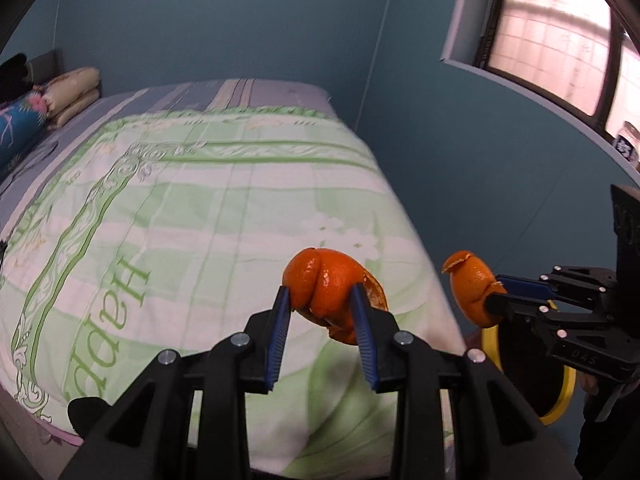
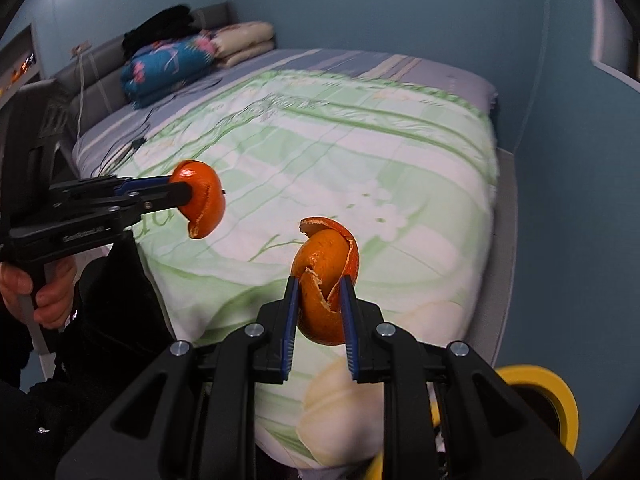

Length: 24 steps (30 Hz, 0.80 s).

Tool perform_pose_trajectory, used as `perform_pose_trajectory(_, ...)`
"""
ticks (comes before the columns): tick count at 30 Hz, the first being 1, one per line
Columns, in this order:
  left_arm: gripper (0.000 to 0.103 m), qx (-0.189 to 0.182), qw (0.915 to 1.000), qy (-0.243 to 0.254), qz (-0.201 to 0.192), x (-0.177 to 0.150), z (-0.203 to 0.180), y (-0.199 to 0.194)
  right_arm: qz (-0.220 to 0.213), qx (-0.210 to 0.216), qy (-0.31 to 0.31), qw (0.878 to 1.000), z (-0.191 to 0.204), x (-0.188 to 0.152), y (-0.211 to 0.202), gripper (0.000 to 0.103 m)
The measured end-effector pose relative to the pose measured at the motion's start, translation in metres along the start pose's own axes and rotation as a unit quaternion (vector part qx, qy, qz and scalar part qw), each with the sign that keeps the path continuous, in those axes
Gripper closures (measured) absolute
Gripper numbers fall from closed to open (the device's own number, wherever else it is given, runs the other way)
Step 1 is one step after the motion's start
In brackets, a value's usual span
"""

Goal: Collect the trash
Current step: 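Carry the orange peel with the left tool while the right tool carries its peel to the bin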

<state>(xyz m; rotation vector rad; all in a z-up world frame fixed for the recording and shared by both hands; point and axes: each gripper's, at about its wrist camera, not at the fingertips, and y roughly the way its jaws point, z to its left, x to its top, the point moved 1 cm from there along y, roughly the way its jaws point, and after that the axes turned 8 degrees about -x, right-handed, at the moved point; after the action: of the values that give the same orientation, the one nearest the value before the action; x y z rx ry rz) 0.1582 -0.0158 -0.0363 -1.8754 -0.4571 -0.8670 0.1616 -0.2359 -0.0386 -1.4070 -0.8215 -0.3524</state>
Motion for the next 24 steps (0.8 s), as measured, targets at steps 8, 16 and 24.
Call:
perform_pose_trajectory(8,0.074,-0.037,0.9970,0.059,-0.033,0.010,-0.075,-0.008,-0.037,-0.048,0.056,0.997,-0.056,-0.026,-0.048,0.084)
perform_pose_trajectory(16,0.074,-0.063,0.9905,0.115,-0.042,0.011,-0.139,-0.004,-0.051,-0.093,0.115,0.988,-0.107,-0.060,-0.077,0.084)
perform_pose_trajectory(24,0.073,-0.090,0.9822,0.160,-0.041,0.011,-0.194,0.007,-0.050,-0.132,0.143,0.980,-0.134,-0.092,-0.092,0.084)
